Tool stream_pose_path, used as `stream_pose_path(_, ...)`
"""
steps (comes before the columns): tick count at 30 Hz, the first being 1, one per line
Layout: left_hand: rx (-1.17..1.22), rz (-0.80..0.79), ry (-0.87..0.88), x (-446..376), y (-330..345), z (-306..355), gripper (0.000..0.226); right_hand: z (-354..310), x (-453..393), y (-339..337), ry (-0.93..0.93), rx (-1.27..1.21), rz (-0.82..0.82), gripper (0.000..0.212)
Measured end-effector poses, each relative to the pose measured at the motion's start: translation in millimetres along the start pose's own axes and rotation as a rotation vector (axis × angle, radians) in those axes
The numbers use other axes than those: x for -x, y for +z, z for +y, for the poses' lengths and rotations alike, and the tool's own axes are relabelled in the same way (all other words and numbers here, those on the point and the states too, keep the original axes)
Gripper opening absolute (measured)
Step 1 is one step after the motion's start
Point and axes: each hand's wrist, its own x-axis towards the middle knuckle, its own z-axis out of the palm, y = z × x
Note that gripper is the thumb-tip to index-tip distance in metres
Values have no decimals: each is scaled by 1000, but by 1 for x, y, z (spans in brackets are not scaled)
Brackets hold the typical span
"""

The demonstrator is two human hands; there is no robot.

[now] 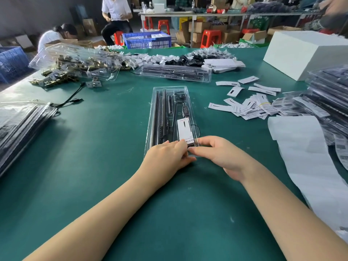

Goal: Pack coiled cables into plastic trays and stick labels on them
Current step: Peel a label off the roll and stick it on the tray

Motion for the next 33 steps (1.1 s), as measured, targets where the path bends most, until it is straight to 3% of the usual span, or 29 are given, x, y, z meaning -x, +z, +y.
stream_pose_path(1,-1,-5,-2,0,0,1,39,1,-2,5,-7,54,60,59)
stream_pose_path(5,-34,7,-14,-2,0,3,36,2,-6,16,-127,223,413,43)
stream_pose_path(9,-63,-77,-4,-1,0,1,39,4,-8,16,-168,220,546,49)
stream_pose_path(12,-58,-60,41,0,-1,0,37,3,-9,10,-149,193,513,61)
stream_pose_path(16,-71,-19,55,1,-1,0,31,1,-10,14,-202,331,431,44)
stream_pose_path(24,-20,-43,33,1,4,-3,37,1,-9,16,-215,311,455,63)
stream_pose_path(33,-9,77,58,3,2,-2,29,1,-8,11,-229,326,425,47)
